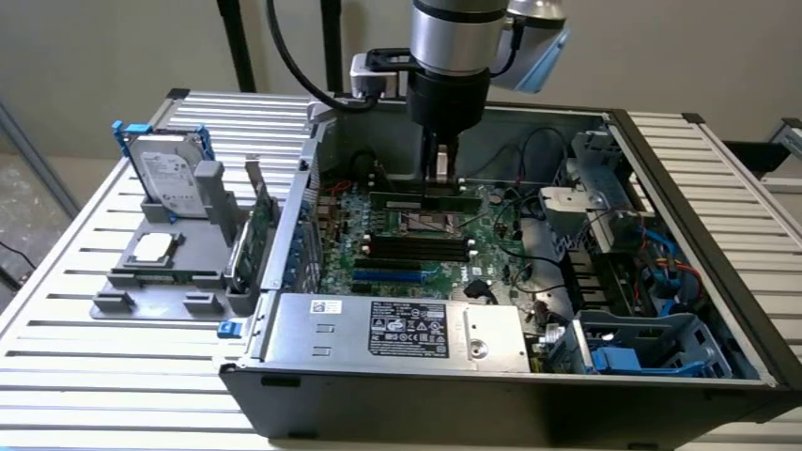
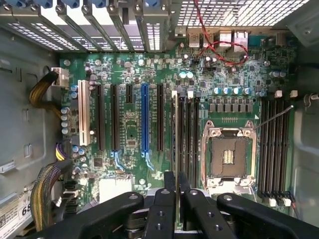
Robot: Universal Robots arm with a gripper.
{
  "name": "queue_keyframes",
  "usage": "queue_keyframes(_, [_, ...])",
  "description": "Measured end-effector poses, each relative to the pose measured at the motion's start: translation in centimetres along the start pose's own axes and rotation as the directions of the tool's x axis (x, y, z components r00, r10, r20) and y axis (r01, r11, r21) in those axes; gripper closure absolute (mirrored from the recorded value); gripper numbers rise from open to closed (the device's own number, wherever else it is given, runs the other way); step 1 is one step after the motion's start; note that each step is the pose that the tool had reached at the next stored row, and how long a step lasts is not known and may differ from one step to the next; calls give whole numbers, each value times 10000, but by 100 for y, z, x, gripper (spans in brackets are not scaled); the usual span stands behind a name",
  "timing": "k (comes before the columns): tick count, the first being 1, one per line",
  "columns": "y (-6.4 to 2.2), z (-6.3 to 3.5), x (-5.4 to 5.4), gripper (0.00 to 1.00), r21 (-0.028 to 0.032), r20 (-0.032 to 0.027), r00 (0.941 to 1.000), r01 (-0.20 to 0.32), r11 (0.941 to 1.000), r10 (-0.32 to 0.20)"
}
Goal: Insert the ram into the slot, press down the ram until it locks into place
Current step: 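Insert the ram into the slot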
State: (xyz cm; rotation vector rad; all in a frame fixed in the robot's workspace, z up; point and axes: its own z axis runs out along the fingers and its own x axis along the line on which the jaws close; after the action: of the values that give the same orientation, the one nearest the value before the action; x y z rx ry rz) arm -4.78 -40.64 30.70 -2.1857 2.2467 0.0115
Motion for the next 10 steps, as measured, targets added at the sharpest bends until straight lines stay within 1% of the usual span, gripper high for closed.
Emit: queue_keyframes(10, [0,181,2,87,0,0,10000,-6,10000,6])
